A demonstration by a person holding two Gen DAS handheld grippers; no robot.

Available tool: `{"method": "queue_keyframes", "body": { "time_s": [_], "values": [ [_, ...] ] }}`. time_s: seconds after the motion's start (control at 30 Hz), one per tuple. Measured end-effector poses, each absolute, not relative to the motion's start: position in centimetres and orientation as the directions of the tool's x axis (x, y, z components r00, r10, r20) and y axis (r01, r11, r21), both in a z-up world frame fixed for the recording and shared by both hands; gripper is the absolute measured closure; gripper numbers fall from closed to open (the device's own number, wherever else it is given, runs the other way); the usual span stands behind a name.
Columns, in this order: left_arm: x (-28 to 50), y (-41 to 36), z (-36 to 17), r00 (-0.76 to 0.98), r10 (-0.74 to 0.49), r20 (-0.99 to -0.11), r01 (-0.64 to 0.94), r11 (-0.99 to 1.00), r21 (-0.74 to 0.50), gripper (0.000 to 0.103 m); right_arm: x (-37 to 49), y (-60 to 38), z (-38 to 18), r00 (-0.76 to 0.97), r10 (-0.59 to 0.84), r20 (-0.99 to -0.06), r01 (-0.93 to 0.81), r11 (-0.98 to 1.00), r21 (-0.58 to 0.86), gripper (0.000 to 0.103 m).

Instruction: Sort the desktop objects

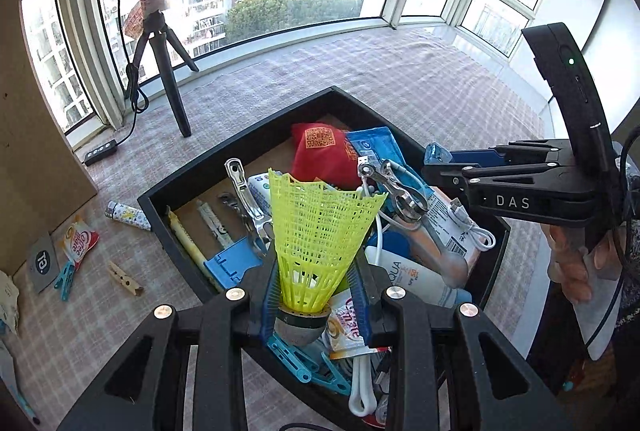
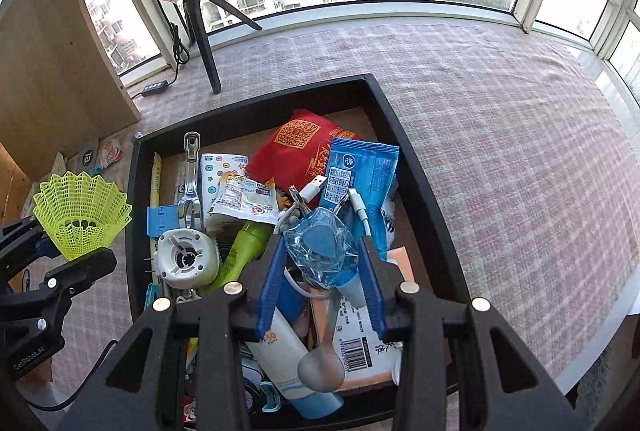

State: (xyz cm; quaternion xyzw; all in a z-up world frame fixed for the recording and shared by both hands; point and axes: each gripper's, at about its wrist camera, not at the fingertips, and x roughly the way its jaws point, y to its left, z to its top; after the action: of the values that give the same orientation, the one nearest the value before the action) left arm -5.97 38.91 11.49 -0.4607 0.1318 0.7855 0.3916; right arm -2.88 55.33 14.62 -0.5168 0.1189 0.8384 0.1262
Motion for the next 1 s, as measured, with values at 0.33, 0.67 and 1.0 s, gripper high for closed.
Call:
{"method": "queue_keyframes", "body": {
  "time_s": [0.33,0.67,1.0],
  "values": [
    [-4.9,41.0,10.9,-0.287,0.444,-0.849,-0.741,-0.664,-0.097,0.042,-2.1,56.3,14.4,-0.436,0.096,-0.895,-0.35,-0.934,0.07,0.059],
    [-4.9,39.6,11.6,-0.31,0.439,-0.843,-0.727,-0.681,-0.088,0.042,-2.5,55.4,14.5,-0.444,0.083,-0.892,-0.338,-0.938,0.081,0.058],
    [-5.2,35.3,12.6,-0.357,0.397,-0.846,-0.663,-0.745,-0.069,0.042,-2.7,51.6,15.3,-0.466,0.055,-0.883,-0.282,-0.955,0.089,0.052]
  ]
}}
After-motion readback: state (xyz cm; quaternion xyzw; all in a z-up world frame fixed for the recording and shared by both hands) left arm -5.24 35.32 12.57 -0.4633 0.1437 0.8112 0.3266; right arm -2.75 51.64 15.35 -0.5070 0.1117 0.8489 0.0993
